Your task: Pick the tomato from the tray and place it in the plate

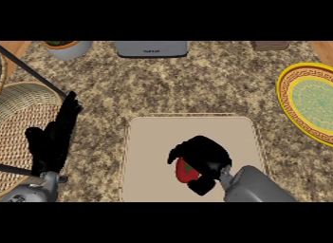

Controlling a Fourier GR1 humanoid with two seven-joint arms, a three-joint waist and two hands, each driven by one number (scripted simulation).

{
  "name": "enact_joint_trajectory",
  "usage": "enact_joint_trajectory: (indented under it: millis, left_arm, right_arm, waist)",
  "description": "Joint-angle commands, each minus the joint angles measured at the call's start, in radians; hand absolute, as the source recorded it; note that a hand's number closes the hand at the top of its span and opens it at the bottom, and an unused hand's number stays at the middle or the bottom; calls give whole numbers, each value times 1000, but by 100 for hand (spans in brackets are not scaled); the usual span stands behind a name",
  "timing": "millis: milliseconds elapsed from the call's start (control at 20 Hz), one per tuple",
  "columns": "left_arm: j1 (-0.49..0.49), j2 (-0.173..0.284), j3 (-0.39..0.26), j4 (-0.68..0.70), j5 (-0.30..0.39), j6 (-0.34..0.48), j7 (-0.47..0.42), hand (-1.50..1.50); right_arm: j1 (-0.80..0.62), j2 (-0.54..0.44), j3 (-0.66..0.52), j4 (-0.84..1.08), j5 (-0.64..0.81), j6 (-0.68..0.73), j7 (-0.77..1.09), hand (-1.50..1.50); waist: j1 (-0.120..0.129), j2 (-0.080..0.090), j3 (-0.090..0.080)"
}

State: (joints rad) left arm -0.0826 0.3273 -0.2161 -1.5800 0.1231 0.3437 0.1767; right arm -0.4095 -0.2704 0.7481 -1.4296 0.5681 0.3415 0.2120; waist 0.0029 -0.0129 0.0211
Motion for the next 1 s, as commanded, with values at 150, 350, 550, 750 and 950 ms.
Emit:
enact_joint_trajectory:
  millis: [150, 350, 550, 750, 950]
  left_arm:
    - [48, -54, -25, 130, -17, -2, -8, 0]
    - [63, -39, 14, 128, 4, -20, -1, 0]
    - [92, -69, -21, 73, -31, 17, 10, 0]
    - [87, -61, -7, 99, -14, -10, 2, 0]
    - [48, -32, 21, 84, -9, -30, 53, 0]
  right_arm:
    - [-20, 45, 10, 33, 74, -58, -44, 150]
    - [11, 29, 3, -2, 134, -139, -52, 150]
    - [18, -102, -173, 17, 116, -224, -93, 150]
    - [0, -218, -403, 153, 41, -292, -129, 150]
    - [64, -284, -476, 155, 69, -421, -240, 150]
  waist:
    - [-3, 16, -22]
    - [-9, 14, -22]
    - [-16, 15, -21]
    - [-14, 23, -21]
    - [-10, 14, -20]
